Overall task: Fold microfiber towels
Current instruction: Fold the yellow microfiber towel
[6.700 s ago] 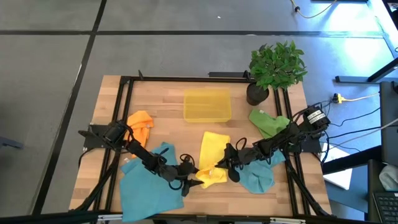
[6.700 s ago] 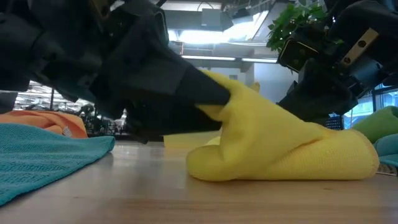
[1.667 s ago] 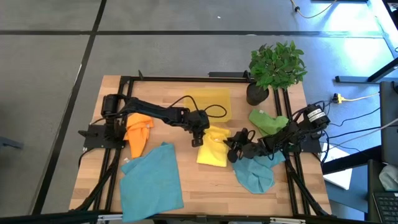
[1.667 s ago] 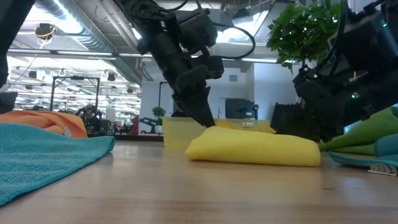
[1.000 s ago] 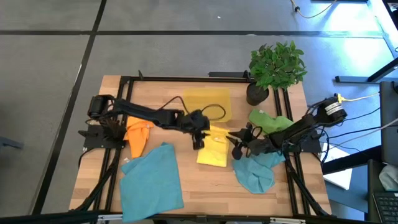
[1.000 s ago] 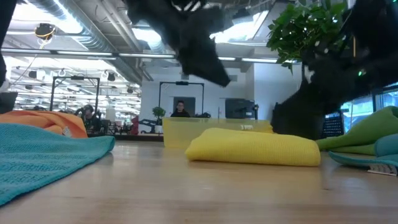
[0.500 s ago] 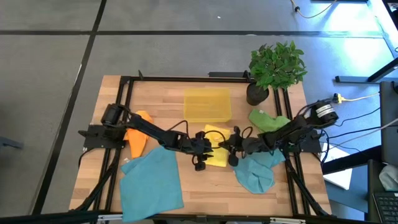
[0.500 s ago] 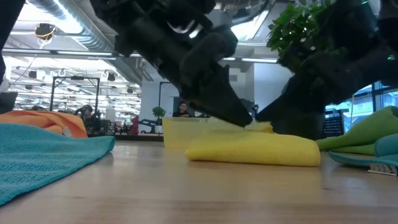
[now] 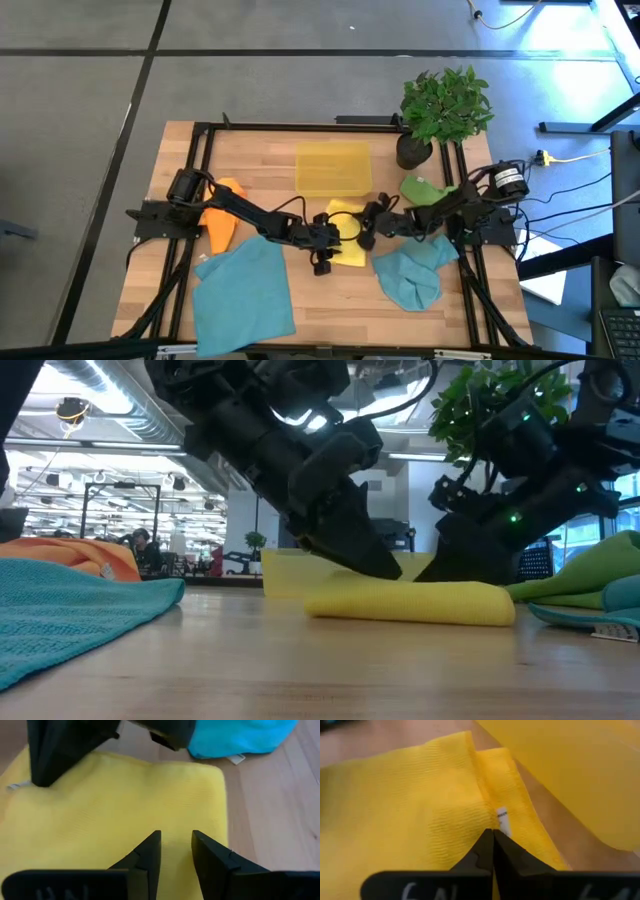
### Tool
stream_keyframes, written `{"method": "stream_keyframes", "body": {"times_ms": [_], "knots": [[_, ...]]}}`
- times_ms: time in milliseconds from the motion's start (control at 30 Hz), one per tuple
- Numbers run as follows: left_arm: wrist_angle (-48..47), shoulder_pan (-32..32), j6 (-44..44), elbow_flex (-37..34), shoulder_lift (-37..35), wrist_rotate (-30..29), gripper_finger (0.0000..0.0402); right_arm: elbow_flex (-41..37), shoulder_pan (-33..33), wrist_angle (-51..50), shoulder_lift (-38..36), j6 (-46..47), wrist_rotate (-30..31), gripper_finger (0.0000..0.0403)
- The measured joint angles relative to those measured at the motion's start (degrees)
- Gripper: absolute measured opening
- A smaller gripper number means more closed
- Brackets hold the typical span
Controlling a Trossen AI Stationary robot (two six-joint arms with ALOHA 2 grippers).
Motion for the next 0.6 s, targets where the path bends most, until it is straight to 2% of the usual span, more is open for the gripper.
{"method": "stream_keyframes", "body": {"times_ms": [300, 367, 467, 600], "knots": [[-0.1, 0.0, 0.0, 0.0, -0.5, 0.0, 0.0099, -0.1, 0.5, -0.3, -2.1, 0.3, 0.2, 0.0017], [-0.7, -0.3, 0.2, 0.0, -1.2, 0.0, 0.0099, -0.4, 1.6, -1.0, -5.0, -0.9, 0.1, 0.0014], [-3.3, -1.2, 1.4, 0.0, -3.7, -0.7, 0.0099, -1.8, 3.3, -7.4, -12.1, -1.6, 1.8, 0.0007], [-6.0, -3.5, 5.3, -0.3, -8.3, -7.2, 0.0099, -5.1, 6.9, -9.5, -22.6, -3.6, 8.7, 0.0006]]}}
